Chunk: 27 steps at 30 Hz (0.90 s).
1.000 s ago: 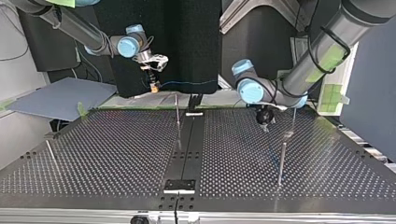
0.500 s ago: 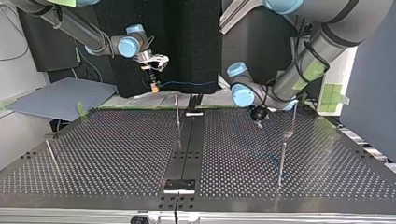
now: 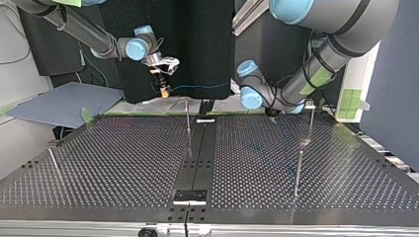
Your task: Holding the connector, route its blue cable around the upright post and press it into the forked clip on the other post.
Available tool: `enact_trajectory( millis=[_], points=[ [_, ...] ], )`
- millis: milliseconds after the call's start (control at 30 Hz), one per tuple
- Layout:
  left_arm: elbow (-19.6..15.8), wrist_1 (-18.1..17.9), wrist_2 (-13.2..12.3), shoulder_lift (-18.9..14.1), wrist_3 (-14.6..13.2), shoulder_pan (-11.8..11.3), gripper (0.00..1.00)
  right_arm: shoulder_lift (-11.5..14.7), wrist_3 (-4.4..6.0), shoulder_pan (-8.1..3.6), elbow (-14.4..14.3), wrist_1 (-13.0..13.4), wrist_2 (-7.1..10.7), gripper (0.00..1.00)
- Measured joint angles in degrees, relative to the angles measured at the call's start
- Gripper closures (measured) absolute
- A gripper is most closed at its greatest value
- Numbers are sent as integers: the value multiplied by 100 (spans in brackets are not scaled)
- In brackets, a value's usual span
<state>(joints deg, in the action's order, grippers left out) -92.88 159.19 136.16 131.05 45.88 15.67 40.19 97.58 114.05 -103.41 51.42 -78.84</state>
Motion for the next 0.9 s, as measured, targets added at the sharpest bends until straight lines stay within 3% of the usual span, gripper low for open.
enact_trajectory(
  millis=[367, 600, 900],
  points=[
    [1, 174, 25, 44, -11, 76, 0, -2, 0, 16, 4, -19, -1, 100],
    [179, 332, -81, 352, -35, 161, 0, -1, 0, 17, 1, -25, -1, 100],
    [254, 428, -36, 711, 9, 222, 0, 1, 0, 17, 8, -17, 2, 100]
  ],
)
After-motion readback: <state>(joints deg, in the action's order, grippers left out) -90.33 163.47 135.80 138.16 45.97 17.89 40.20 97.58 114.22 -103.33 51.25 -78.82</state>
